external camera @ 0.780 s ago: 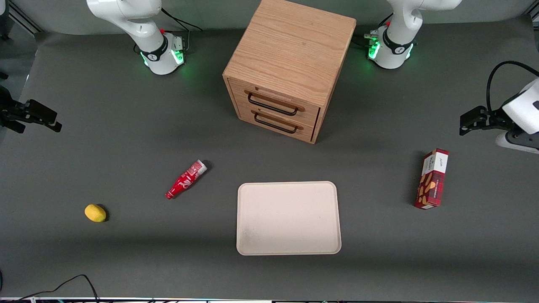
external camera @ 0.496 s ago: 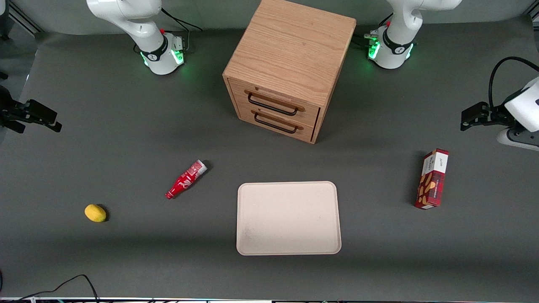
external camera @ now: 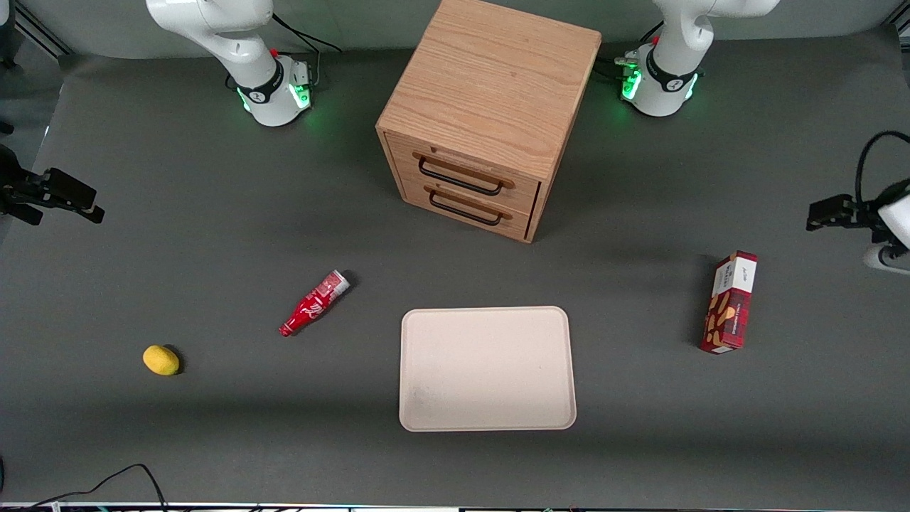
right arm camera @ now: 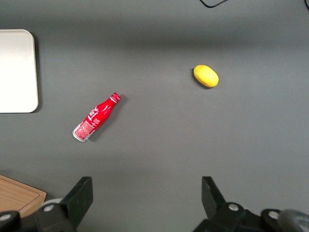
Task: Place red cookie box on tray
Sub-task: 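Move the left gripper down over the red plaid cookie box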
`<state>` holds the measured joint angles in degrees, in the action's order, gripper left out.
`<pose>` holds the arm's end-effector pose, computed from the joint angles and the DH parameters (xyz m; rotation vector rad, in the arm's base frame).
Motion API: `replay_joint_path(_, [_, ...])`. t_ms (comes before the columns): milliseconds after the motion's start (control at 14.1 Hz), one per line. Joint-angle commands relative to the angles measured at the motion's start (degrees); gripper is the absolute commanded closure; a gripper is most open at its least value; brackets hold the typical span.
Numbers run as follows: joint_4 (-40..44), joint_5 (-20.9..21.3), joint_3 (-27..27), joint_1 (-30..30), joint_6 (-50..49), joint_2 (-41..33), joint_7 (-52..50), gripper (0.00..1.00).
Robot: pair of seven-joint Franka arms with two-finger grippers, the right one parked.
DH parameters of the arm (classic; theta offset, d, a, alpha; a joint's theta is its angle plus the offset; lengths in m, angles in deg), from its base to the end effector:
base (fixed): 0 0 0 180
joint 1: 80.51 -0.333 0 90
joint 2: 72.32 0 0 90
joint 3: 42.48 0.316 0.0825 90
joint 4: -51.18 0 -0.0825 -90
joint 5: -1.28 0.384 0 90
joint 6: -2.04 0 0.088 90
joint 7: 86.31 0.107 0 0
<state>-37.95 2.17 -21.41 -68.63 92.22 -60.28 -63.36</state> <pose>0.5976 0.0798 0.5175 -3.0659 0.3732 0.3037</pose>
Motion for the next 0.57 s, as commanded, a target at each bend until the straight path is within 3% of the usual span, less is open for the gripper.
replay_joint_path(0, [-4.5,-0.5,1.0,0.3,5.1,2.8,1.8,0.00])
replay_joint_path(355, [-20.3,-4.2,0.9,0.7,27.3,3.3,2.2,0.00])
replay_joint_path(496, [-22.9,-6.1,0.5,1.3,33.2,5.2,2.1,0.00])
